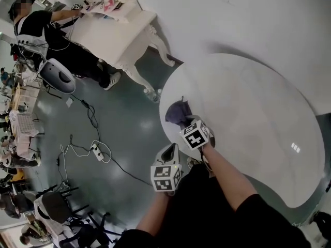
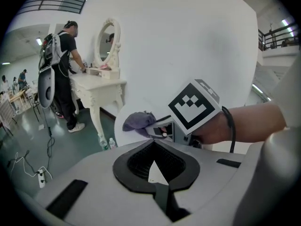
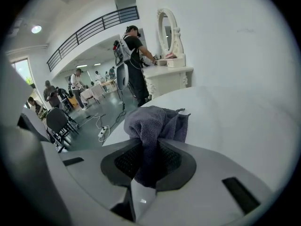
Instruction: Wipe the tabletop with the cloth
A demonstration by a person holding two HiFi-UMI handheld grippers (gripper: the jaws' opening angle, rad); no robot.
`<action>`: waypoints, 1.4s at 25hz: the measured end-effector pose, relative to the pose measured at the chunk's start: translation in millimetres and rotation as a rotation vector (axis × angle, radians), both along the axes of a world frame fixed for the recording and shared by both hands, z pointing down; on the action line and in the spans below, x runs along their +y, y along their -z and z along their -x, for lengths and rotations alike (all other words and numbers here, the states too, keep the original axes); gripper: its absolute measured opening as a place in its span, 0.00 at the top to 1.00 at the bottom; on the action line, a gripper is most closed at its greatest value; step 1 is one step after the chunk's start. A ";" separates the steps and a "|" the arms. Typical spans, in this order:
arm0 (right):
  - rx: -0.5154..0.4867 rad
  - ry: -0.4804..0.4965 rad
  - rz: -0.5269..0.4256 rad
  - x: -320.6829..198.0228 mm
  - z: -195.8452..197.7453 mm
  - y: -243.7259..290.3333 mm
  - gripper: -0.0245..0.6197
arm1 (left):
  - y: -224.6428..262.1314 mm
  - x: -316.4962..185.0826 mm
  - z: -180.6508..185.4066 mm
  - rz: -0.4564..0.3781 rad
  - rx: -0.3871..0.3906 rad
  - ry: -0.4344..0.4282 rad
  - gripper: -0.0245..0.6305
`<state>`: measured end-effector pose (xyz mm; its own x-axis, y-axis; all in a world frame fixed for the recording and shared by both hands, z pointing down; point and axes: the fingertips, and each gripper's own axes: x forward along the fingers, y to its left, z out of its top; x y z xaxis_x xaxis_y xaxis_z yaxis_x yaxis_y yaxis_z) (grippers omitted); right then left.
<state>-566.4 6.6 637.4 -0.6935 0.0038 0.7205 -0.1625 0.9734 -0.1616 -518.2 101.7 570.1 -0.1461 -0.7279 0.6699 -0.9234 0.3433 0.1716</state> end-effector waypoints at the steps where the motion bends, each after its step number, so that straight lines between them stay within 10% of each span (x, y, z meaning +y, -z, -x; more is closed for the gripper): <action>1: -0.002 -0.014 0.001 -6.1 -9.6 0.3 0.87 | -0.1 -4.3 -7.4 0.002 0.000 -0.014 0.95; 35: 0.004 -0.305 0.029 -79.8 -347.6 6.4 0.87 | 11.9 -103.8 -292.6 0.044 -0.007 -0.530 0.95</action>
